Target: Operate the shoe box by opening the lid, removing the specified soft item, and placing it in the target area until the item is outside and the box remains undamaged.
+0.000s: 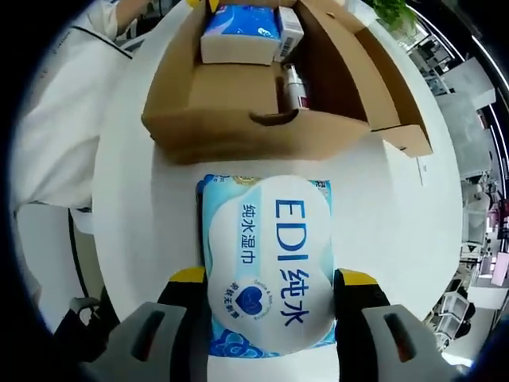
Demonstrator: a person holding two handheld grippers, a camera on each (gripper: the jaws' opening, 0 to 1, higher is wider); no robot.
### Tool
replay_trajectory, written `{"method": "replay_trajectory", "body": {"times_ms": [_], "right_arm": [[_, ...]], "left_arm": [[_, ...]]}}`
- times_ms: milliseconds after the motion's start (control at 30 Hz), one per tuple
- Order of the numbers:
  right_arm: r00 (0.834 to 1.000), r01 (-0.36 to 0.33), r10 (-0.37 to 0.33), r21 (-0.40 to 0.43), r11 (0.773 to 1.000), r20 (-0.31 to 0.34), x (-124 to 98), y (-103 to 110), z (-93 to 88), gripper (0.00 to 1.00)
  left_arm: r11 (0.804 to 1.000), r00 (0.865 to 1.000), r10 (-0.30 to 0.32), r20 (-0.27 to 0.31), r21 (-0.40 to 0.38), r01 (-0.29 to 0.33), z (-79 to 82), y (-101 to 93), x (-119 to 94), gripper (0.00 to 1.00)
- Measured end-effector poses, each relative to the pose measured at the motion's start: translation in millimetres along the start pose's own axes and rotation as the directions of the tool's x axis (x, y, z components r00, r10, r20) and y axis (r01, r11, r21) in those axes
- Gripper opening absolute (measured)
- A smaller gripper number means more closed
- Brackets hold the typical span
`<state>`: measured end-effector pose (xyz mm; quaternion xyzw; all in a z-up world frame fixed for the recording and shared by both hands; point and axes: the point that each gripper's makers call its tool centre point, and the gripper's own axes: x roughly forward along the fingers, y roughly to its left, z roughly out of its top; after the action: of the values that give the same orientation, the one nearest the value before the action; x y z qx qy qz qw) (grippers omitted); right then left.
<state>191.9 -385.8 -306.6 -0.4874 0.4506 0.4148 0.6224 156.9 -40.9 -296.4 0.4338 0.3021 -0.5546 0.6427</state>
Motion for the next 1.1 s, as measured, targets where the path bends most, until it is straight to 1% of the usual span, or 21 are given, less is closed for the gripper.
{"method": "replay_trajectory", "body": {"times_ms": [133, 233, 300, 367, 500, 533, 567, 633, 700, 767, 800, 867, 967, 1100], "right_arm": [[1.000, -0.015, 0.015, -0.013, 1.000, -0.009, 6, 1, 0.5, 0.61], [1.000, -0.021, 0.022, -0.012, 1.000, 0.005, 5, 1, -0.1, 0.61], [1.000, -0.026, 0.026, -0.035, 0.999, -0.004, 8, 4, -2.1, 0.61], [0.999, -0.031, 0.030, -0.032, 0.999, -0.028, 12, 4, -6.2, 0.62], [0.999, -0.028, 0.027, -0.037, 0.999, -0.030, 12, 3, -7.1, 0.62], [0.998, -0.045, 0.046, 0.031, 0.998, -0.031, 12, 7, -6.9, 0.62], [0.997, -0.064, 0.066, 0.064, 0.996, -0.032, 12, 10, -6.8, 0.62], [0.999, -0.041, 0.041, -0.029, 0.999, -0.012, 13, 5, -3.5, 0.62], [0.999, -0.049, 0.049, -0.015, 0.999, -0.019, 14, 6, -5.9, 0.62], [0.996, -0.072, 0.074, 0.042, 0.996, -0.047, 15, 11, -9.9, 0.62], [0.996, -0.071, 0.072, 0.018, 0.997, -0.046, 19, 10, -10.4, 0.62], [0.996, -0.067, 0.066, -0.004, 0.998, -0.063, 21, 9, -13.7, 0.62], [0.996, -0.067, 0.067, 0.007, 0.998, -0.058, 21, 11, -14.8, 0.63], [0.996, -0.059, 0.060, 0.008, 0.998, -0.067, 22, 12, -15.9, 0.64]], "left_arm": [[1.000, 1.000, 0.001, 0.001, 0.000, -0.001, 0.0, 0.1, 0, 0.06], [1.000, 1.000, 0.003, 0.005, 0.000, -0.003, 0.1, 0.2, 0, 0.06], [1.000, 1.000, 0.004, 0.004, 0.000, -0.004, 0.0, 0.2, 0, 0.06], [1.000, 1.000, 0.002, 0.004, -0.002, -0.002, 0.0, 0.3, 0, 0.06], [1.000, 1.000, 0.003, 0.005, -0.001, -0.003, -0.1, 0.4, 0, 0.06], [1.000, 1.000, 0.002, 0.005, -0.001, -0.002, -0.1, 0.5, 0, 0.06], [1.000, 1.000, 0.002, 0.005, -0.002, -0.002, -0.1, 0.5, 0, 0.06], [1.000, 1.000, 0.001, 0.004, -0.001, -0.001, -0.1, 0.5, 0, 0.06], [1.000, 1.000, 0.001, 0.004, -0.001, -0.001, -0.1, 0.5, 0, 0.06], [1.000, 1.000, 0.002, 0.004, -0.001, -0.002, -0.2, 0.5, 0, 0.06], [1.000, 1.000, 0.002, 0.005, -0.001, -0.002, -0.1, 0.5, 0, 0.07], [1.000, 1.000, 0.003, 0.006, -0.001, -0.003, -0.1, 0.5, 0, 0.07], [1.000, 1.000, 0.005, 0.009, 0.000, -0.005, 0.1, 0.5, 0, 0.07], [1.000, 1.000, 0.007, 0.009, 0.000, -0.007, 0.2, 0.4, 0, 0.07]]}}
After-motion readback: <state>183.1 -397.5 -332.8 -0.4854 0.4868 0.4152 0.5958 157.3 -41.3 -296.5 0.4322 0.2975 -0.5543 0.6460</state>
